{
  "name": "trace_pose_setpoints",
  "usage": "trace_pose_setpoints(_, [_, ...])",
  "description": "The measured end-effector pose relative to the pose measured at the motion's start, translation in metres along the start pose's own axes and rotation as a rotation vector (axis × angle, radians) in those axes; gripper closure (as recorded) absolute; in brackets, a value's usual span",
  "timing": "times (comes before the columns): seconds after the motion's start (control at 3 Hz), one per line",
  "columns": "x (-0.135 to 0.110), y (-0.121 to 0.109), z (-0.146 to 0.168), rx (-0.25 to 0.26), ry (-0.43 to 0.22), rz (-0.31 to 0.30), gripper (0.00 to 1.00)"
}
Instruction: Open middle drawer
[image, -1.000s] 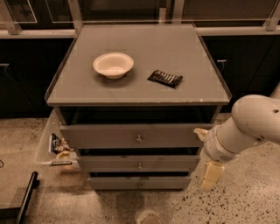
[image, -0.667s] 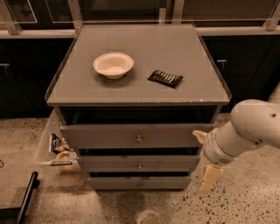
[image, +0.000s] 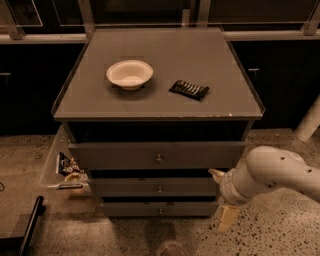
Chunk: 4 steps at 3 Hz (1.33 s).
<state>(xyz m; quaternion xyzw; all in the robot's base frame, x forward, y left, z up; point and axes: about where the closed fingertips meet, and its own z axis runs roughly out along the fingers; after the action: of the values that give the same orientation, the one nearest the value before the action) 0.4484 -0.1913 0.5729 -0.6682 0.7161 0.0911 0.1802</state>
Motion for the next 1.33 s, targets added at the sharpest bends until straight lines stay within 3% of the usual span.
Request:
trace_pose_setpoints(0.67, [0.006,0.001,0.076,0.031,-0.122,-0.133,0.0])
trace_pose_setpoints(1.33, [0.006,-0.006,0.095,0.031,-0.139,-0.12,0.0])
